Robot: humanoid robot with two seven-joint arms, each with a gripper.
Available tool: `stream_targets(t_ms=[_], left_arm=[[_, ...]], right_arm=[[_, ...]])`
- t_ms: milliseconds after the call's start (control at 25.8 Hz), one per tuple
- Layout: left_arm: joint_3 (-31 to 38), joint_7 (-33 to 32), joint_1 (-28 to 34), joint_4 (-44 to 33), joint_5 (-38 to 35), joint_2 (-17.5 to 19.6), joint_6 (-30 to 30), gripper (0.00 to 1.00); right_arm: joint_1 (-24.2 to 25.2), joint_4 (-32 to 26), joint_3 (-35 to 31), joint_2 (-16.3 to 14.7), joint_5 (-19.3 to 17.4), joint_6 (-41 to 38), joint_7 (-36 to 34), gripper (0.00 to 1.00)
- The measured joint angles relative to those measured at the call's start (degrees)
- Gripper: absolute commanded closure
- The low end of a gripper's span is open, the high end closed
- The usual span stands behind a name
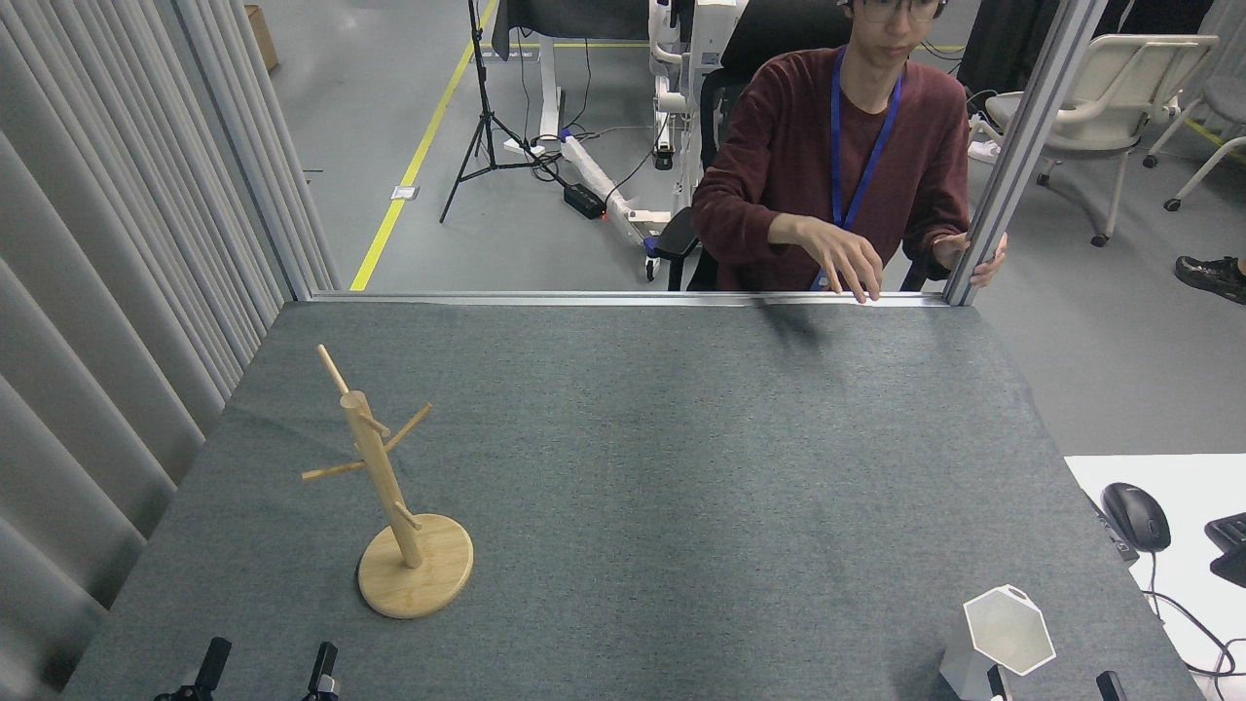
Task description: Hang cup on storage rack
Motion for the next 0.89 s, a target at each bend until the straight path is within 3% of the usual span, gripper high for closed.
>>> stream_targets(t_ms=[465, 891], left_arm=[[0.2, 0.1, 0.0, 0.1, -0.2, -0.1, 0.3, 0.00], [1.7, 0.2, -0.2, 0.0, 0.1, -0.1, 0.1, 0.00]], right_arm=[[0.1, 0.7, 0.0, -0.5, 0.2, -0.4, -0.1, 0.02], [-4.1, 8.5, 0.5, -2.2, 0.5, -0.8, 0.2, 0.02]])
